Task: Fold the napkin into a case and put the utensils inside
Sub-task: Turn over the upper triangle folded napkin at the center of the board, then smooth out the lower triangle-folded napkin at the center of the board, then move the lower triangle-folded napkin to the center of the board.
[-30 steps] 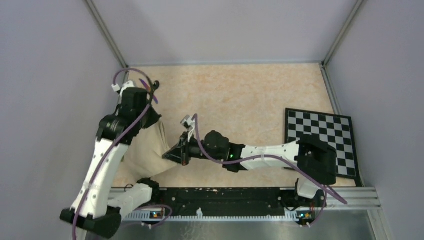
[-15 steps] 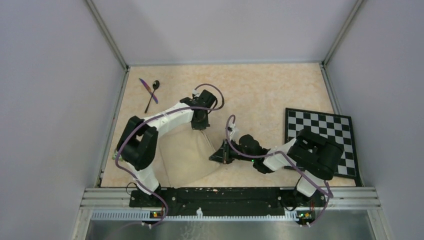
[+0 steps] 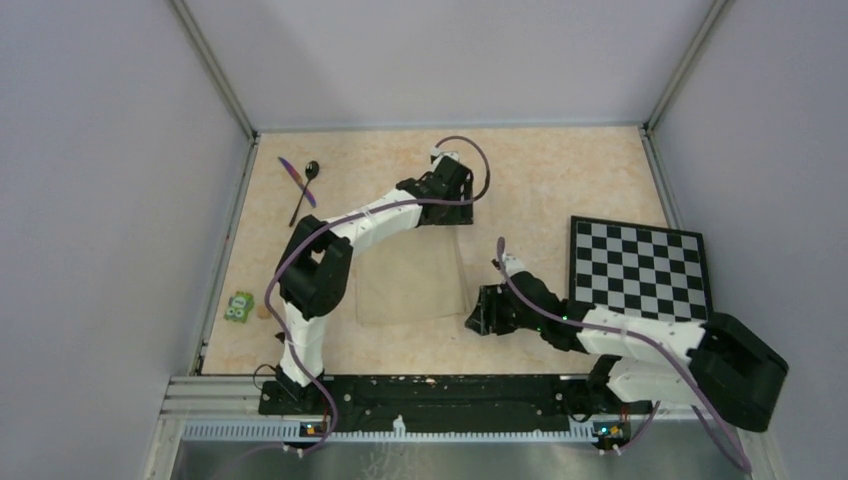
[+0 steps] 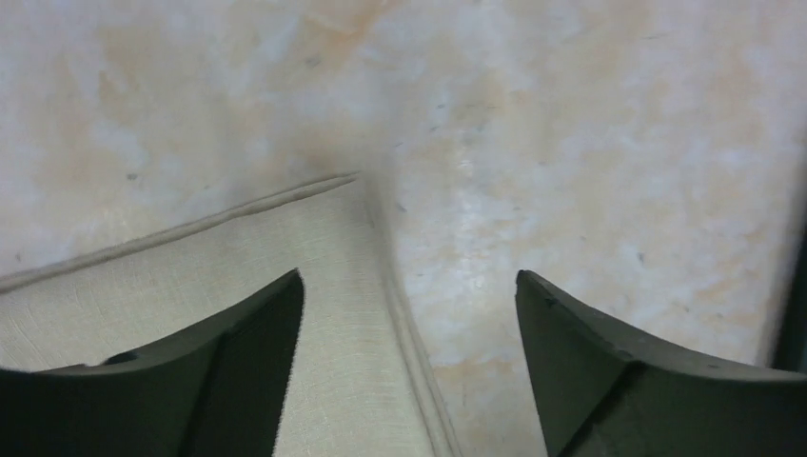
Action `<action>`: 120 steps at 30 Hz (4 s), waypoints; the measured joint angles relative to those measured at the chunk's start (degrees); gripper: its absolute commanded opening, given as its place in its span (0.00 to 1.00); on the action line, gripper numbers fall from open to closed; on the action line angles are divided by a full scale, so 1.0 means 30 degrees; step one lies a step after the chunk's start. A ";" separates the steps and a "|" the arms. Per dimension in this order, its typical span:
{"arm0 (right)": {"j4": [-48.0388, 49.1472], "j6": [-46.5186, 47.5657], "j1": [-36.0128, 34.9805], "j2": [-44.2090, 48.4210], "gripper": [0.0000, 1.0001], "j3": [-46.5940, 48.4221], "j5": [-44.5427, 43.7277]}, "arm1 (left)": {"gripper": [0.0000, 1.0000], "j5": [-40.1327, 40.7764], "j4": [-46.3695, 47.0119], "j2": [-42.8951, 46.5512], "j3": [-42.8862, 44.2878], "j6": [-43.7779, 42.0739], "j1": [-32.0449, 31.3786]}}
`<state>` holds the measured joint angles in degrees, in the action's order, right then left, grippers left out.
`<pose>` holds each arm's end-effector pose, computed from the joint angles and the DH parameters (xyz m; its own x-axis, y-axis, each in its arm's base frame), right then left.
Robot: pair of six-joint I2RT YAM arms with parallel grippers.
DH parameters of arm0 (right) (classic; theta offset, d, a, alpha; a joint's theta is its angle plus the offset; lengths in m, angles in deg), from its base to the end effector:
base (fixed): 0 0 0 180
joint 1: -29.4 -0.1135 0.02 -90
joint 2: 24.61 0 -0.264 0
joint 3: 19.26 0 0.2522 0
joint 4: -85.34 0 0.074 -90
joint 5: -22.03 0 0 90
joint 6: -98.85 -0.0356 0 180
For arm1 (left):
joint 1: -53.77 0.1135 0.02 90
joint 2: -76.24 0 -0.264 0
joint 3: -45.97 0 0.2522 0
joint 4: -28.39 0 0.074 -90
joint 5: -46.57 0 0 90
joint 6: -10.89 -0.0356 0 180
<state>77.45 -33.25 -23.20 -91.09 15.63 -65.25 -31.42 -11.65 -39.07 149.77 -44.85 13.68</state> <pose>0.1287 0.1711 0.1538 -0.8334 0.0125 -0.5525 -0.3464 0.7672 0.5399 0.3472 -0.2826 0.2166 -0.7941 -0.0513 -0.6057 0.1015 0.9712 -0.2154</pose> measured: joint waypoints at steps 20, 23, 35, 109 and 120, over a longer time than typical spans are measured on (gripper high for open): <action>0.1814 0.1887 0.7220 -0.4335 0.32 0.1770 0.8204 | 0.56 -0.4758 0.2586 1.0805 -1.2611 0.2601 -0.3774; 0.2718 0.1960 0.7220 -0.5566 0.24 0.1770 0.8998 | 0.55 -0.3599 0.1887 0.7978 -1.0834 0.2586 -0.5122; 0.4517 0.2310 0.7308 -0.7526 0.09 0.1770 1.0120 | 0.41 0.0022 -0.0736 0.4022 -0.7198 0.2637 -0.6892; 0.4473 0.2113 0.7694 -0.5107 0.59 0.0415 1.0069 | 0.88 -0.0029 -0.2907 1.8178 -1.2706 0.2288 -0.2871; 0.4597 0.2062 0.7504 -0.5537 0.47 0.0729 1.0338 | 0.95 -0.2353 -0.2754 1.7901 -1.3231 0.0794 0.0488</action>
<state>91.24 -27.07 -0.69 -107.70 17.81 -34.23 -38.48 -19.91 14.64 110.08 -42.47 15.14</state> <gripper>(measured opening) 0.571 0.940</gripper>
